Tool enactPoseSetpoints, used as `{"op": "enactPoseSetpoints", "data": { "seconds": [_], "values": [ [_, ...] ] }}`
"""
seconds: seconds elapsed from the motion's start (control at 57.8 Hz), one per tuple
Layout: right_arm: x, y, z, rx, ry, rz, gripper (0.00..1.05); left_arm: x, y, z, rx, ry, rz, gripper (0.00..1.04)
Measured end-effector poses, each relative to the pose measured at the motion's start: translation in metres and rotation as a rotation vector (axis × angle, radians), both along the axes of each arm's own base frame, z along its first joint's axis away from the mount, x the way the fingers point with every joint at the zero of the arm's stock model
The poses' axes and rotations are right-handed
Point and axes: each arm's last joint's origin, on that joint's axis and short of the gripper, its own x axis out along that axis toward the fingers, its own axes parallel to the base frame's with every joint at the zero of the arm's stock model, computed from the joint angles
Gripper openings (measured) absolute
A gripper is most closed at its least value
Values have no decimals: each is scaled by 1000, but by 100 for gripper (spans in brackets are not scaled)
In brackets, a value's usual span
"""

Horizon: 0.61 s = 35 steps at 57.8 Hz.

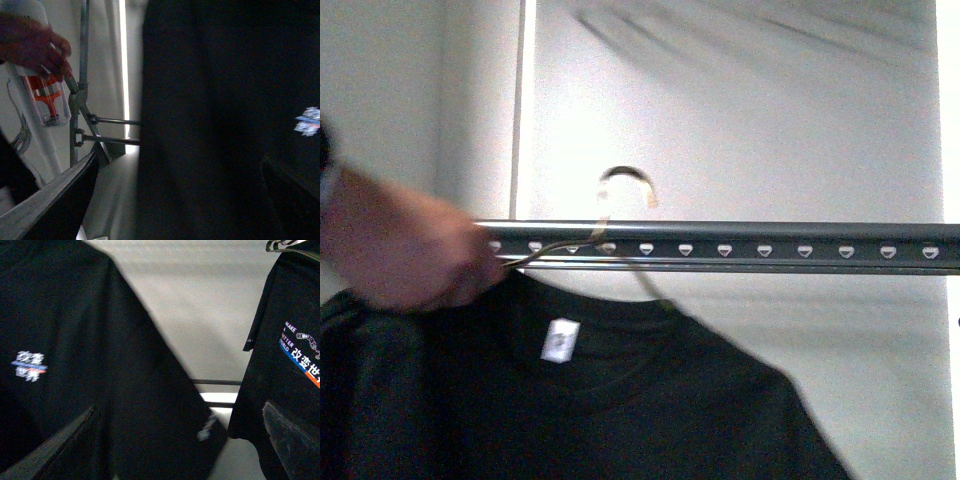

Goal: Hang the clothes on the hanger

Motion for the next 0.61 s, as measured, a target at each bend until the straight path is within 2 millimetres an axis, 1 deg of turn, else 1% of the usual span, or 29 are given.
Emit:
{"op": "enactPoseSetpoints", "data": {
  "seconds": [0.398, 0.415, 0.485, 0.537, 0.571, 0.606],
  "values": [
    [0, 0, 0, 0, 0, 0, 97, 0, 0, 0, 0, 0, 0, 98],
    [0, 0, 0, 0, 0, 0, 97, 0, 0, 0, 12, 8, -21, 98],
    [0, 0, 0, 0, 0, -2, 97, 5, -2, 0, 93, 45, -244, 98],
    [0, 0, 0, 0, 0, 1, 97, 11, -5, 6, 93, 53, -299, 98],
    [0, 0, 0, 0, 0, 0, 97, 16, -7, 15, 76, 58, -293, 98],
    [0, 0, 0, 0, 0, 0, 97, 26, -9, 29, 28, 58, -251, 98]
  ]
}}
